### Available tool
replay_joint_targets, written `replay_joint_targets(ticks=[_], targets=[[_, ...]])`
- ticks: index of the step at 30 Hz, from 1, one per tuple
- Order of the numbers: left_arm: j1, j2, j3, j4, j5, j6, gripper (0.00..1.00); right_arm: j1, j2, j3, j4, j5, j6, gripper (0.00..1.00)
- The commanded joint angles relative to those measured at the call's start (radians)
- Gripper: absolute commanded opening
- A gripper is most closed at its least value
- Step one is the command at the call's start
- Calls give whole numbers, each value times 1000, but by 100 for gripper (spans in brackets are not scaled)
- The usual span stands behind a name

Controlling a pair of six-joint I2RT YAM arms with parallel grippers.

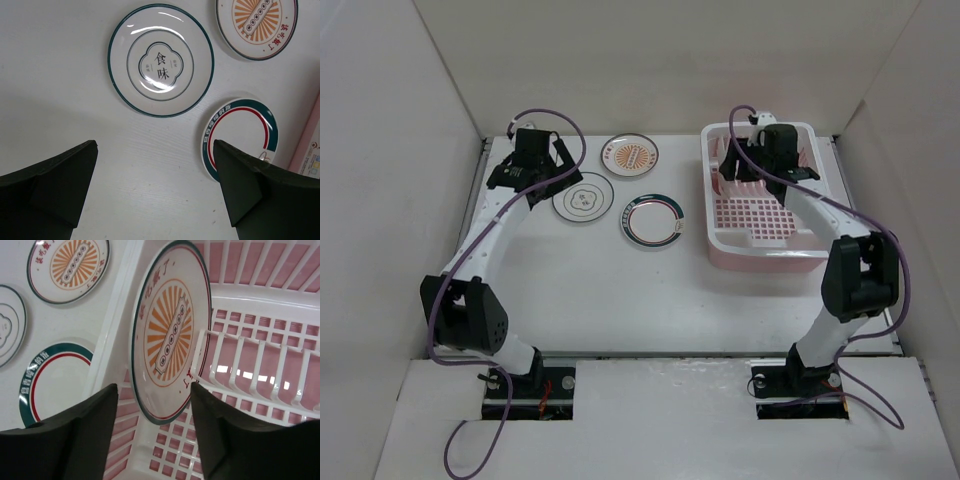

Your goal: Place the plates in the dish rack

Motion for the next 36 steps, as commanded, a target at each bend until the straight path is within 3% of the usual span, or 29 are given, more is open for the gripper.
replay_joint_targets(ticks=[1, 2, 3, 4, 7, 9, 13, 16, 24, 29, 36], targets=[[33, 12, -39, 54, 70, 20, 100, -7, -86, 78, 14, 31, -11, 68], [44, 12, -39, 65, 104, 20, 100, -7, -120, 78, 14, 31, -2, 74], [58, 22, -56, 88, 128, 20, 100, -7, -140, 78, 14, 50, -2, 96], [88, 36, -76, 100, 158, 20, 100, -7, -163, 78, 5, 59, -2, 100], [166, 80, -123, 151, 335, 11, 100, -7, -264, 78, 5, 61, 9, 100], [203, 105, -160, 189, 371, -9, 100, -7, -293, 87, 5, 30, 9, 100], [260, 162, -264, 303, 546, -64, 100, -7, -353, 97, 5, -99, 18, 100], [273, 211, -327, 398, 598, -107, 100, -7, -390, 107, 5, -211, 27, 100], [273, 344, -398, 654, 661, -224, 100, 12, -458, 125, 5, -294, 27, 100], [282, 427, -389, 722, 670, -277, 100, 23, -481, 125, 5, -303, 27, 100], [282, 418, -389, 717, 586, -357, 86, 33, -502, 134, 5, -312, 27, 100]])
